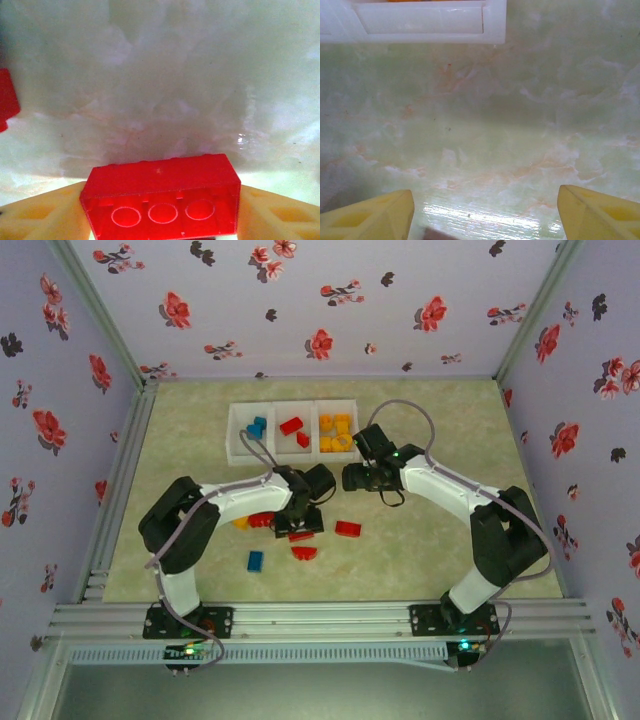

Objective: Sort the legos into containers by color

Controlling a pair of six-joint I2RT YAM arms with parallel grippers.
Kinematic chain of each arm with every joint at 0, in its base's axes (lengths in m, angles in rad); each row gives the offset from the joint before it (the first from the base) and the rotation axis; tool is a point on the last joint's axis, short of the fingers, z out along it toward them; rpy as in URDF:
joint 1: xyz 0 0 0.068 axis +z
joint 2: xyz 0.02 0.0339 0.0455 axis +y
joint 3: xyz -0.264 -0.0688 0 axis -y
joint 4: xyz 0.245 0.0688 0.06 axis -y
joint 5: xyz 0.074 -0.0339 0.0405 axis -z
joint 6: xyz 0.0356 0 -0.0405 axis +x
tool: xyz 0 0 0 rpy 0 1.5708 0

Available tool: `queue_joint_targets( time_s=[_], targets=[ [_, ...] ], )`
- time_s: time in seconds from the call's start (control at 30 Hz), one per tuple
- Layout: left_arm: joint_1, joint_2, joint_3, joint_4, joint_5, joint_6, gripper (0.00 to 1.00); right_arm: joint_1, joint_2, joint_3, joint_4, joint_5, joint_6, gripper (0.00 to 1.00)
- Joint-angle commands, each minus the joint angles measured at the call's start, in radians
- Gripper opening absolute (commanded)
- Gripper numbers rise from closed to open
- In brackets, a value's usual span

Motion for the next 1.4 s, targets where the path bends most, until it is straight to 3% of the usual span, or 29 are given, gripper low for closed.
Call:
queue_joint_targets(
  time_s=[0.0,0.17,0.57,0.77,1.1,1.13,1.2,1.37],
  targets=[
    [0.010,0.034,0.015,-0.003,-0.026,0.020,0.59,-0.008,0.003,0.014,-0.021,0.009,-0.008,0.76],
    [0.018,0.025,0.041,-0.026,-0.042,0.053,0.50,-0.008,-0.005,0.018,-0.029,0.017,-0.008,0.76],
    [0.161,0.002,0.355,-0.231,-0.204,0.313,0.49,-0.008,-0.055,0.000,-0.038,0.032,0.005,0.76],
    [0.249,0.069,0.513,-0.147,-0.248,0.469,0.49,-0.006,-0.093,-0.023,-0.037,0.031,0.024,0.76],
    [0.355,0.303,0.803,-0.070,-0.173,0.603,0.49,0.008,-0.150,-0.066,-0.052,0.042,0.056,0.76],
    [0.360,0.326,0.829,-0.070,-0.165,0.608,0.51,0.010,-0.153,-0.067,-0.053,0.044,0.058,0.76],
    [0.371,0.376,0.899,-0.090,-0.154,0.615,0.65,0.015,-0.158,-0.069,-0.060,0.048,0.062,0.76],
    [0.378,0.414,0.979,-0.122,-0.142,0.625,0.80,0.027,-0.166,-0.075,-0.073,0.060,0.071,0.77]
  ],
)
